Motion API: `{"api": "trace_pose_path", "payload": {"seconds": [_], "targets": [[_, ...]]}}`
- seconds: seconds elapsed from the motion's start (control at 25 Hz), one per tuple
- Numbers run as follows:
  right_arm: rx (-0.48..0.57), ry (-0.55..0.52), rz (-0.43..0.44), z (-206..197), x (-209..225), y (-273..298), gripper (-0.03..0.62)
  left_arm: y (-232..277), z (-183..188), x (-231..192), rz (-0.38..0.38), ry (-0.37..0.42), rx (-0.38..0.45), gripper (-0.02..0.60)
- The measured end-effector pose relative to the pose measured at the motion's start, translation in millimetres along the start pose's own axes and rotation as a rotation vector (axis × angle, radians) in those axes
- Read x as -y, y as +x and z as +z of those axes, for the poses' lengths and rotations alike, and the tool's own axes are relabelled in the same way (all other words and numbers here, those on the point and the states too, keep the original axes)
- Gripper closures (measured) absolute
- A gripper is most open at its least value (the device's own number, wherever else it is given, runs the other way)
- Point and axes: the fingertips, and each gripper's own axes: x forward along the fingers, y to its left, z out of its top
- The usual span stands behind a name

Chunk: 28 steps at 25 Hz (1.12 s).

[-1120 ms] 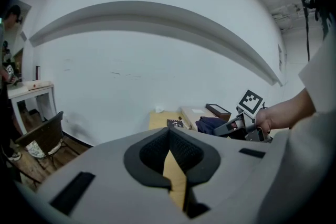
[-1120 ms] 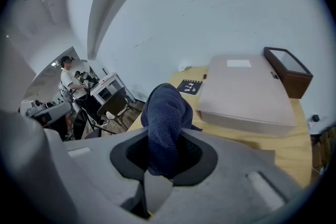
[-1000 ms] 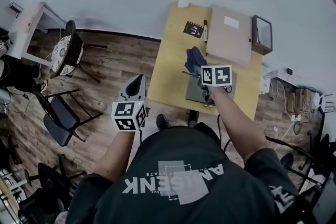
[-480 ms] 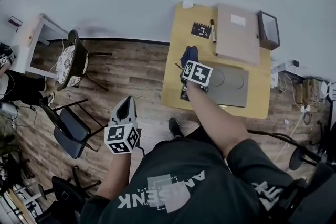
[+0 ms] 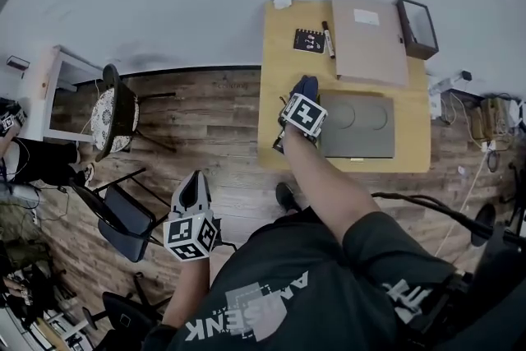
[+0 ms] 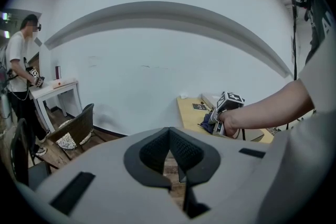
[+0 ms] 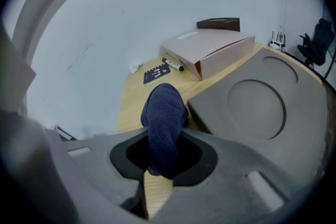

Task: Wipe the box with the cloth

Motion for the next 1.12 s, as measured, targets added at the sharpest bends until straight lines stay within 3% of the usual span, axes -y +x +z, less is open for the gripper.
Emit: {"api": "trace_pose_path", "payload": {"seconds": [0.56,1.12], "targets": [[-0.004,0.099,-0.064,-37,32,-24,0.519,-3,-5,26,-0.086,0.034,0.02,0.58],[-0.085,0.015,0.049,-87,52,-75,0.519,-32,-27,66,-0.089,0.022,0.02,0.58]]}}
